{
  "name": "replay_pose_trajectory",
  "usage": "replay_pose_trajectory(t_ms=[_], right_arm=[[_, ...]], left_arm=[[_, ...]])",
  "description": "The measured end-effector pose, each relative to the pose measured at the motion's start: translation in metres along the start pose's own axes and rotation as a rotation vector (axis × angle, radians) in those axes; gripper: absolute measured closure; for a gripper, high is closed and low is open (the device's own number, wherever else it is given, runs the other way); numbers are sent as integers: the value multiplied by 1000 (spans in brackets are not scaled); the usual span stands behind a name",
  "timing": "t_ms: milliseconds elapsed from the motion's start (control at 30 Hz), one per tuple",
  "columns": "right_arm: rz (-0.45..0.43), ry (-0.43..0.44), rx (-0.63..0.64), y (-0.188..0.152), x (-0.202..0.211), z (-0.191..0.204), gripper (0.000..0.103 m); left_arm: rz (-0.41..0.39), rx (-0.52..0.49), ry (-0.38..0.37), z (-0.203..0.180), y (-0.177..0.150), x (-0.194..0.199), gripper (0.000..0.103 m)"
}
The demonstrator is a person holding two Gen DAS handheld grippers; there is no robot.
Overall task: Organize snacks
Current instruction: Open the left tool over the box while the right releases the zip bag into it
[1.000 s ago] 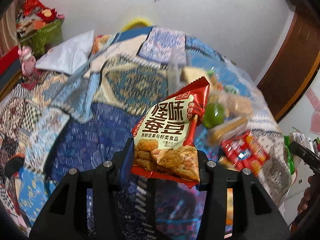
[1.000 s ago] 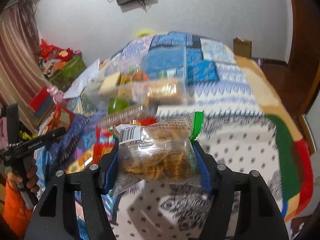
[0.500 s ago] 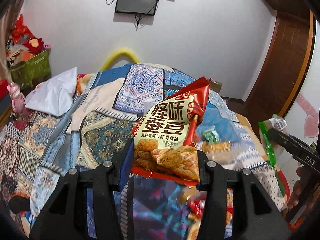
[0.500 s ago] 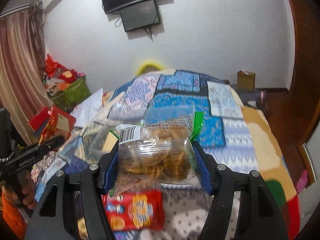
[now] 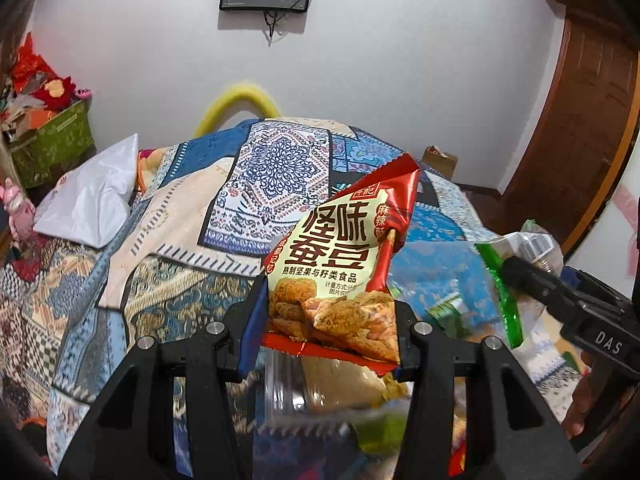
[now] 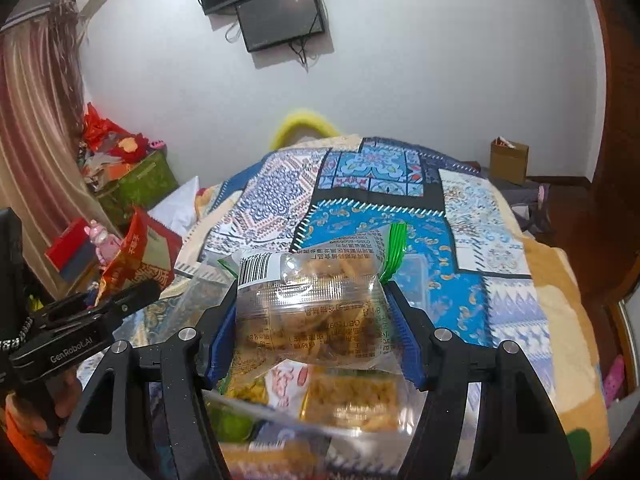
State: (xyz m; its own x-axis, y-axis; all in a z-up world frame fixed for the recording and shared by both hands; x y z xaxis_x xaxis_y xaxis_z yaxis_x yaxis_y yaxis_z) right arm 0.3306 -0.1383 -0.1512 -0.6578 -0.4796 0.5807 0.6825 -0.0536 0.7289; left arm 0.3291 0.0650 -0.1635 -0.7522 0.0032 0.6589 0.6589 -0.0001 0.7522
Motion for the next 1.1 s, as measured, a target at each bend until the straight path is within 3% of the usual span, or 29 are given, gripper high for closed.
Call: replay_pose_trajectory(t_ms=[267, 533, 833, 1100], right_arm=[[89, -27, 16, -3, -47, -5, 40], [147, -74, 30, -13, -66, -14, 37], [187, -100, 15, -18, -69, -18, 33], [143, -69, 17, -10, -34, -9, 29]], left_arm=[[55, -51, 31, -2, 2, -49, 54], [45, -104, 65, -7, 6, -60, 57], [82, -38, 0, -6, 2, -51, 39], [39, -19, -37, -9, 7, -4, 32]])
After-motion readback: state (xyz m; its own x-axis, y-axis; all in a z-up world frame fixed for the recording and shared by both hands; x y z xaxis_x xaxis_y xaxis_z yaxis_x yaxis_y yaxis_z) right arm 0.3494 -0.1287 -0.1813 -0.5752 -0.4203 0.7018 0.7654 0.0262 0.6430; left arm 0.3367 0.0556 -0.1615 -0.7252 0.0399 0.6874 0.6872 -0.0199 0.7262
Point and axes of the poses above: each gripper's, at about its wrist camera, not at the fingertips, and x roughly against the way its jaws point, z to its left, y to its top, the point moved 6 cm from there along -x, roughly the way its jaws point, and after that the axes turned 10 degrees about -x, right-handed, at the moved point
